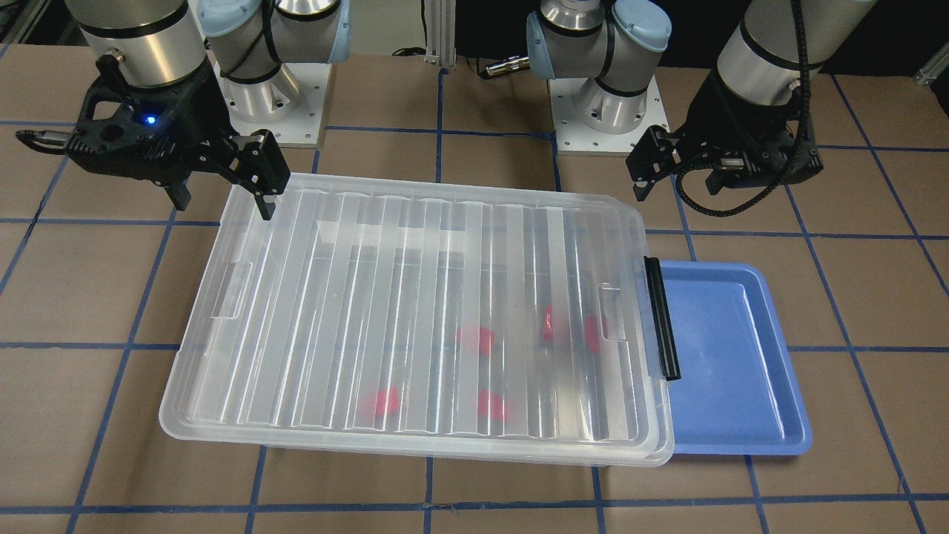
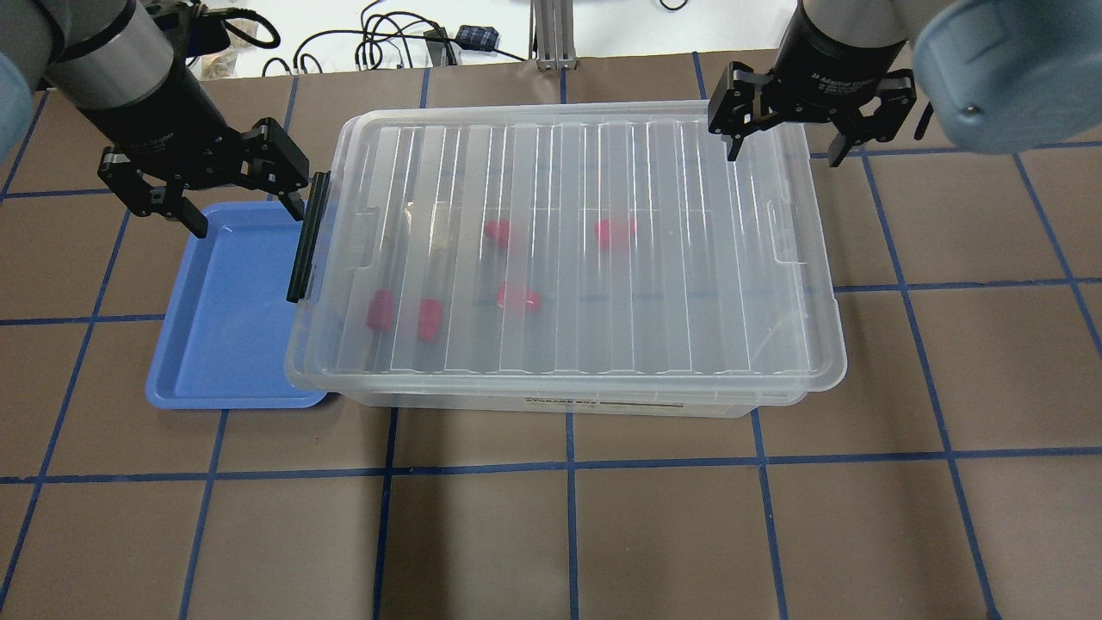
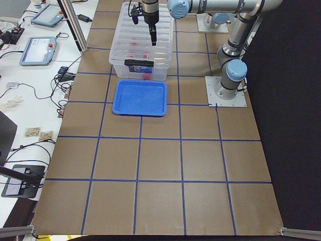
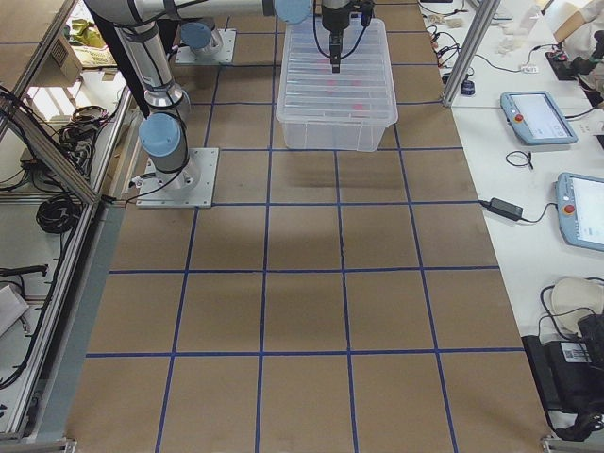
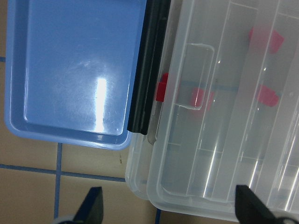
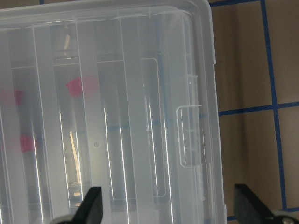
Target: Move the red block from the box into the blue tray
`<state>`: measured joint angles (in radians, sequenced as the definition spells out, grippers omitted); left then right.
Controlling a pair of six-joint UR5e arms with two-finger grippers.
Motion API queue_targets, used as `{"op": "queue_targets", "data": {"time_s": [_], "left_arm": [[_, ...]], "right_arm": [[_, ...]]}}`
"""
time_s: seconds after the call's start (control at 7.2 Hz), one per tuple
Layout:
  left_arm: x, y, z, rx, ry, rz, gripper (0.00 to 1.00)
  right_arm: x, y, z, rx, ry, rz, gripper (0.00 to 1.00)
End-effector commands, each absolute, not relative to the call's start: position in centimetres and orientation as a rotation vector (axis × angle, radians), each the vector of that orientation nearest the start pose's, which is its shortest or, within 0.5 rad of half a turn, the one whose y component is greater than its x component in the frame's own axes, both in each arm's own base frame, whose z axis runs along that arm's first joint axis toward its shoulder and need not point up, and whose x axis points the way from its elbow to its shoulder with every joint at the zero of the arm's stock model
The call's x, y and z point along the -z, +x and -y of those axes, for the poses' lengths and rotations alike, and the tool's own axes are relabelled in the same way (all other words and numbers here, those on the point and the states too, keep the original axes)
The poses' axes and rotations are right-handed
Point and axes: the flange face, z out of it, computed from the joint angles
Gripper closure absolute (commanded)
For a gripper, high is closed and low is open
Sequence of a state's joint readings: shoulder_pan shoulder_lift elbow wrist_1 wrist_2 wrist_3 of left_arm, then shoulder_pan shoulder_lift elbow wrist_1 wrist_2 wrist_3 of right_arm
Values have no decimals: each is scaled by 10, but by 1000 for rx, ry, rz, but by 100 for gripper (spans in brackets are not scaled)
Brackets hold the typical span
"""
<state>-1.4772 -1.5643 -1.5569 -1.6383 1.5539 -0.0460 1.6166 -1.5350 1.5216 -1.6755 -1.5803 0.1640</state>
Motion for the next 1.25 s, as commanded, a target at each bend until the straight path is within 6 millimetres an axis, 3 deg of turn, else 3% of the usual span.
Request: {"op": "queue_targets", "data": {"time_s": [0.0,0.83,1.11], "left_arm": [[-491,-89,495,-74,-221,-3151,0],[-492,-89,494,-72,-221,-3151,0],[-491,-89,495,-72,-221,-3151,0]], "right_arm": [[-504,155,511,181,183,-3128,0],[-501,150,513,177,193,-3131,0],[-486,135,521,130,235,-3140,0]]}}
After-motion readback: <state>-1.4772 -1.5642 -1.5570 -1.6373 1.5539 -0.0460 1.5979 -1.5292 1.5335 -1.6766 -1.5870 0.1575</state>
